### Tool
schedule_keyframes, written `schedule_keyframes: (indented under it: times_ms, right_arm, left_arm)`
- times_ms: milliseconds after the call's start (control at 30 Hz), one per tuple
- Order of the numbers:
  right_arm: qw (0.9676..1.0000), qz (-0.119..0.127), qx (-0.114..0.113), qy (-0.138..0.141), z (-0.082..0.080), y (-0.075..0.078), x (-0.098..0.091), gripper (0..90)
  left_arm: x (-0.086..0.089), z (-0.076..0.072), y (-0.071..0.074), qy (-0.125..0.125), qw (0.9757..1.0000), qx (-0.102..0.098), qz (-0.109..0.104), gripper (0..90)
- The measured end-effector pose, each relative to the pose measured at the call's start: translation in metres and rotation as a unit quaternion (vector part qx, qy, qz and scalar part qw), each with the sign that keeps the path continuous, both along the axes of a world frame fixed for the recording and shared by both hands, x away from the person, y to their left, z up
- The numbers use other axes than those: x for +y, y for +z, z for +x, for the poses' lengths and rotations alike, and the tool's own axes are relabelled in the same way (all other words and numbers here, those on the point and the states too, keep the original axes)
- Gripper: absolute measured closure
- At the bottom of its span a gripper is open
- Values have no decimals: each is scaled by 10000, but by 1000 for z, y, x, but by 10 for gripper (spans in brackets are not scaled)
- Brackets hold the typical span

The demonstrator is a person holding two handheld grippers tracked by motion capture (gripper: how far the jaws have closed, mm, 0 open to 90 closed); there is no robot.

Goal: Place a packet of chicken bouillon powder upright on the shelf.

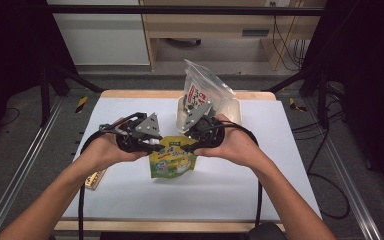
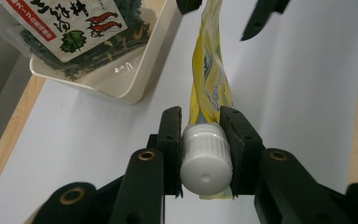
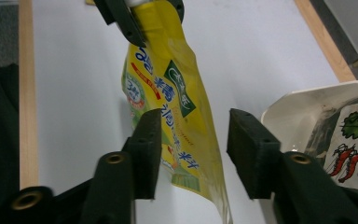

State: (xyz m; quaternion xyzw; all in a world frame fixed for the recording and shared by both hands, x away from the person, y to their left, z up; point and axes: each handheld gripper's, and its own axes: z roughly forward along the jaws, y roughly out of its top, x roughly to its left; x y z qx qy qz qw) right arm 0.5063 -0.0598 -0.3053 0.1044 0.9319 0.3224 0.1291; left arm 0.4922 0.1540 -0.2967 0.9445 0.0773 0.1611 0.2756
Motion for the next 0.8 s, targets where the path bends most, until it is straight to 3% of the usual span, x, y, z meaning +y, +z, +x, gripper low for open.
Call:
schedule_keyframes:
  times_ms: [133, 167, 200, 333, 400, 433, 467, 500, 567, 600, 733, 800]
  right_arm:
    - [9997, -171, 155, 26, 5, -4, 7, 743]
    - [9997, -171, 155, 26, 5, -4, 7, 743]
    - [9997, -164, 179, 2, 6, -5, 8, 843]
    - [9994, -134, 313, -15, 6, -3, 7, 899]
    - [9992, -166, 345, -93, 5, -1, 6, 900]
    - [9990, -222, 362, -155, 3, 1, 4, 900]
    - [9987, -240, 398, -212, 1, 2, 1, 900]
    - [9987, -240, 398, -212, 1, 2, 1, 900]
    - [9982, -261, 427, -344, -2, 6, -6, 900]
    - [9980, -230, 392, -443, -6, 11, -15, 900]
    - [9965, -152, 398, -719, -10, 17, -32, 900]
    - [9943, -56, 427, -979, -14, 19, -49, 900]
  left_arm:
    - [1, -1, -1, -9, 10000, 9, -4, 700]
    - [1, -1, -1, -16, 10000, 10, 4, 700]
    - [2, -1, -1, -12, 10000, 9, 3, 699]
    - [4, -1, -2, -41, 10000, -56, -48, 693]
    - [5, -2, -3, 90, 9996, -94, -265, 647]
    - [8, -3, -2, 175, 9986, -137, -473, 515]
    - [8, -3, -2, 175, 9986, -137, -473, 469]
    - [10, -4, -1, 258, 9979, -165, -570, 469]
    - [15, -5, 0, 496, 9951, -210, -827, 340]
    - [21, -8, -1, 615, 9924, -260, -1036, 301]
    - [26, -12, -8, 874, 9893, -321, -1128, 216]
    - [27, -17, -20, 1090, 9858, -286, -1243, 159]
